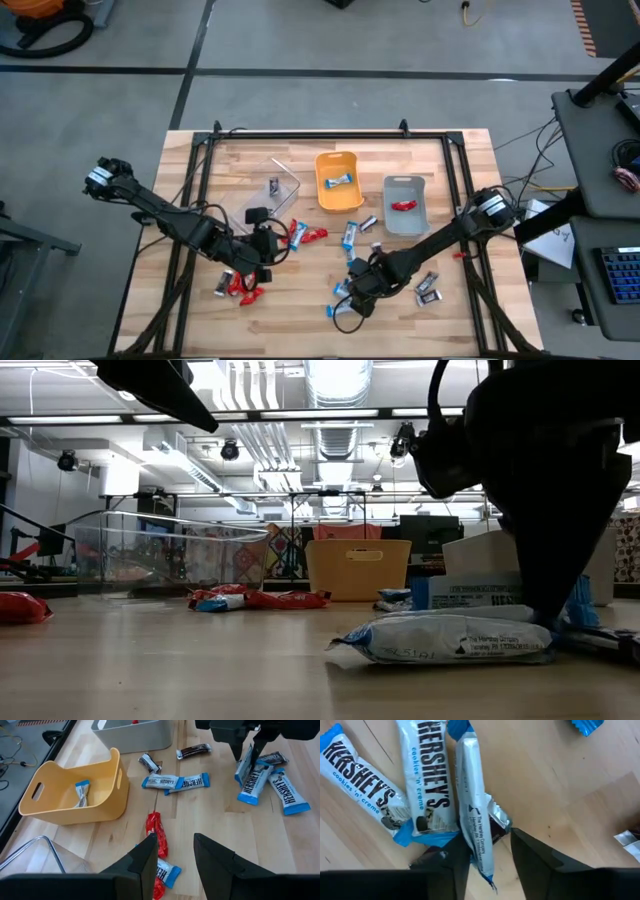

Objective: Organize candy in baskets
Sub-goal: Put the white chocolate into the yellow bin

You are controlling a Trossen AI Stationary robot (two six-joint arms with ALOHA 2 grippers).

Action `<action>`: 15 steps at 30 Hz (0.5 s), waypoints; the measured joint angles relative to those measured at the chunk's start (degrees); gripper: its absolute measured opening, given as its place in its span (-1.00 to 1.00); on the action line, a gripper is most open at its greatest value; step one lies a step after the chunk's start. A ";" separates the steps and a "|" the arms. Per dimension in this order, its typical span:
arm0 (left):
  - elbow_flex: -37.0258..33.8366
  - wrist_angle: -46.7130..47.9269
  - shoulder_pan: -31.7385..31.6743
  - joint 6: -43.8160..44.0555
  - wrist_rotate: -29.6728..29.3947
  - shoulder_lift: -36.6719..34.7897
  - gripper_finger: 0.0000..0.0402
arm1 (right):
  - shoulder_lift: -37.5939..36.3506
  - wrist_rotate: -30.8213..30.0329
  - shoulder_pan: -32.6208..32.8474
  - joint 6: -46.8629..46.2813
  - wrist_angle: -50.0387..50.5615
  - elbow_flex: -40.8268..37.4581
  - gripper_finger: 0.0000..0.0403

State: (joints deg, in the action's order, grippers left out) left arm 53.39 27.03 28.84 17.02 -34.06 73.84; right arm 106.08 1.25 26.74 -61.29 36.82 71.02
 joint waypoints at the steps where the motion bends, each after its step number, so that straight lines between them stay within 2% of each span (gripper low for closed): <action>1: 0.00 -0.02 0.00 0.00 -0.02 0.00 -0.45 | -0.13 -0.02 0.00 0.43 0.02 -0.04 -0.42; 6: -0.26 -0.48 0.00 0.22 -0.04 0.00 -0.45 | -1.12 -0.13 0.00 0.99 0.32 -0.14 -0.58; 15: -0.55 -0.73 0.00 1.49 -0.04 0.00 -0.45 | -2.86 -0.35 -0.04 3.81 0.35 -0.12 -0.72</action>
State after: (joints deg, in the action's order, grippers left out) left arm 52.84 26.30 28.84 18.51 -34.11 73.84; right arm 103.22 0.91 26.70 -57.47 37.17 70.90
